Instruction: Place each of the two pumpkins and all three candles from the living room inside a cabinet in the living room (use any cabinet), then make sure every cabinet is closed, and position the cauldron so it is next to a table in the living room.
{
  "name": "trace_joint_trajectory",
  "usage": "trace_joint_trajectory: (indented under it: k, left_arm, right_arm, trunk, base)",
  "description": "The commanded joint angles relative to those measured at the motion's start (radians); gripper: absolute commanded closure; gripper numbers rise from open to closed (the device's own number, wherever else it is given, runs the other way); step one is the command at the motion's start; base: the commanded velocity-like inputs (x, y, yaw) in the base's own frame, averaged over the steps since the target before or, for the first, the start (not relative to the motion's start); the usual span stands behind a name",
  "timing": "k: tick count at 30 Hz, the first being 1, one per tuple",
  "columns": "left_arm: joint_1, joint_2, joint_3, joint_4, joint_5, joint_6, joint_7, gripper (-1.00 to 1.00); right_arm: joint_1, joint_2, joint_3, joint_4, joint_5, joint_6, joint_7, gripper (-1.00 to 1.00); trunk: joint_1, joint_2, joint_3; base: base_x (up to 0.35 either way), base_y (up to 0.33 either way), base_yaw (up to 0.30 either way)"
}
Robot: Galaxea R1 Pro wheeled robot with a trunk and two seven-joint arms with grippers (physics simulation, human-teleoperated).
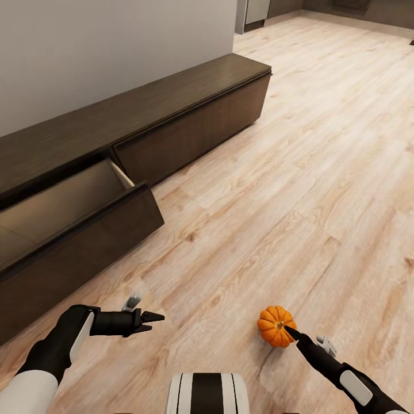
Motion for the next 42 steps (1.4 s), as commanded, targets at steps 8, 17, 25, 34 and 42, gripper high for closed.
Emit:
trace_joint_trajectory:
  k: [8, 17, 25, 34, 42]
  left_arm:
    - [0.000, 0.000, 0.000, 0.000, -0.001, 0.000, 0.000, -1.00]
    - [0.000, 0.000, 0.001, 0.000, -0.001, 0.000, 0.000, -1.00]
    - [0.000, -0.001, 0.002, 0.000, -0.001, 0.000, 0.000, -1.00]
    - [0.000, -0.002, 0.002, 0.000, -0.001, 0.000, 0.000, -1.00]
    - [0.000, -0.002, 0.002, 0.000, -0.001, 0.000, 0.000, -1.00]
  right_arm:
    - [0.000, 0.000, 0.000, 0.000, 0.000, 0.000, 0.000, -1.00]
    - [0.000, 0.000, 0.000, 0.000, 0.000, 0.000, 0.000, -1.00]
    - [0.000, 0.000, 0.000, 0.000, 0.000, 0.000, 0.000, -1.00]
    - [0.000, 0.000, 0.000, 0.000, 0.000, 0.000, 0.000, -1.00]
    - [0.000, -0.001, 0.000, 0.000, 0.000, -0.001, 0.000, -1.00]
  trunk:
    - [0.000, 0.000, 0.000]
    - [0.001, 0.000, -0.008]
    - [0.004, -0.002, -0.031]
    - [0.005, -0.003, -0.046]
    - [0.005, -0.003, -0.046]
  base:
    - [0.079, 0.031, 0.000]
    - [0.003, 0.001, 0.000]
    - [0.000, 0.000, 0.000]
    - [0.000, 0.000, 0.000]
    - [0.075, 0.007, 0.000]
